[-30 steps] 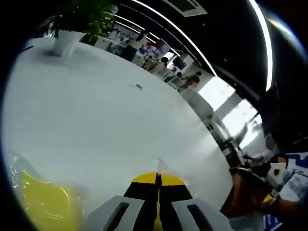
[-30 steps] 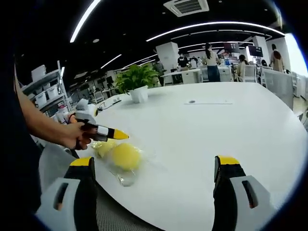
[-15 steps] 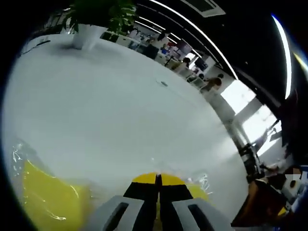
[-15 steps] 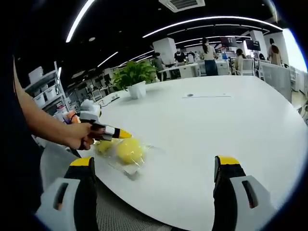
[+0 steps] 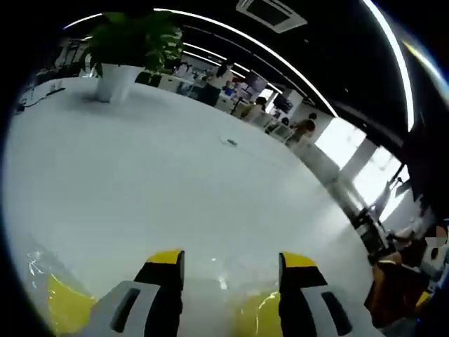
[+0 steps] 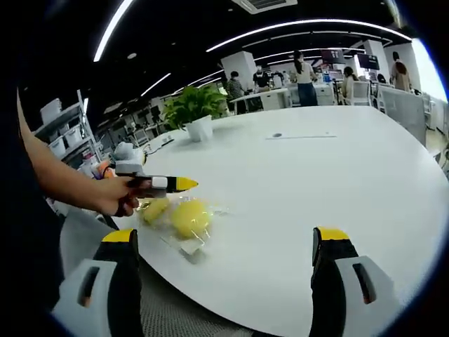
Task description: Compare the silicone blocks by pressing each to a similar depth, holding the contact briefly, and releasing to observe deformation and rebound differences across the visible hardness samples.
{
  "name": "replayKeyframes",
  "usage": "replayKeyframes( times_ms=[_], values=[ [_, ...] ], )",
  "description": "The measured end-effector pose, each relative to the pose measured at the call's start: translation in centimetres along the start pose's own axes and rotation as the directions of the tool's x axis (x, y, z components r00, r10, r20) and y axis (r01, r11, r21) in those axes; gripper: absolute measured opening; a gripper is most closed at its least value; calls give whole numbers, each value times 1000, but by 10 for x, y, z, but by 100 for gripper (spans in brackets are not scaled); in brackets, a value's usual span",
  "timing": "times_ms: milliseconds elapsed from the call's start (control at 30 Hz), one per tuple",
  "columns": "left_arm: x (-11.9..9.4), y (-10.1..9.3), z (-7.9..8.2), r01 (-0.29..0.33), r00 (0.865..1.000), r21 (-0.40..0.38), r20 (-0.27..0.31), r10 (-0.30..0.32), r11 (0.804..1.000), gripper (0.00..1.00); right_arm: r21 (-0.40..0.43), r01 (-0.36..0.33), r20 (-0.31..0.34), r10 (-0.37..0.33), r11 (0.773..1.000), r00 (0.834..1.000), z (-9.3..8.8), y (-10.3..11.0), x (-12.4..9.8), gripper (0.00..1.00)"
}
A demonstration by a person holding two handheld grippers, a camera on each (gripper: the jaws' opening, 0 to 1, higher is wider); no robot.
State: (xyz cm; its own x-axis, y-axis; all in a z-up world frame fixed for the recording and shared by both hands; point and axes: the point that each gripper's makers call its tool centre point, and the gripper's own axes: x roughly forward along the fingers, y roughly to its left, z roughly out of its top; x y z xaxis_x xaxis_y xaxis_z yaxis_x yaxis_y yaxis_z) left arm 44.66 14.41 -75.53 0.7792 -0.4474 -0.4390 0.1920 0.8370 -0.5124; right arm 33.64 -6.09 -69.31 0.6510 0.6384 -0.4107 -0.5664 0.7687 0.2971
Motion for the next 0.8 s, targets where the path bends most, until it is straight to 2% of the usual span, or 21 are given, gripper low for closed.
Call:
replayKeyframes(
  times_ms=[33,67,167,233,400,433,467,533,567,667,700,733,800],
  values=[
    [-1,-5,3,24,1000,17,3,-24,1000,72,0,2,3,-2,1000,1000,1,-1,0,97],
    [-4,-12,12,48,999,78,19,-50,996,78,-1,6,12,-6,1000,1000,2,-2,0,97],
    [-14,-26,22,113,993,155,12,-116,981,83,-3,14,13,-14,1000,1000,4,-6,1,97],
    [-21,-29,29,137,990,227,8,-143,964,88,-9,23,28,-22,1000,999,9,-9,1,97],
    [-46,-34,41,204,978,285,-12,-209,937,94,-14,40,7,-40,999,999,8,-14,2,97],
    [-54,-38,41,254,966,279,-33,-255,926,92,-21,42,20,-42,999,999,12,-13,1,96],
    [-60,-38,42,269,963,278,-45,-267,922,92,-46,44,65,-41,998,997,22,-13,-1,96],
    [-75,-35,52,268,961,338,-25,-276,902,97,-40,53,52,-51,998,997,20,-14,-3,96],
    [-85,-30,58,249,964,361,-2,-267,899,100,-41,57,49,-55,998,997,19,-15,-3,97],
    [-108,-15,66,218,971,350,18,-239,911,100,-44,72,18,-71,996,997,12,-19,-4,97],
    [-113,-10,68,200,975,346,26,-223,916,100,-69,88,16,-88,994,996,13,-21,-5,97],
    [-121,0,71,163,981,367,41,-192,916,100,-80,92,21,-91,993,996,13,-21,-5,97],
    [-132,11,71,132,986,411,43,-164,902,100,-86,105,9,-105,991,994,10,-23,-7,97]
  ],
)
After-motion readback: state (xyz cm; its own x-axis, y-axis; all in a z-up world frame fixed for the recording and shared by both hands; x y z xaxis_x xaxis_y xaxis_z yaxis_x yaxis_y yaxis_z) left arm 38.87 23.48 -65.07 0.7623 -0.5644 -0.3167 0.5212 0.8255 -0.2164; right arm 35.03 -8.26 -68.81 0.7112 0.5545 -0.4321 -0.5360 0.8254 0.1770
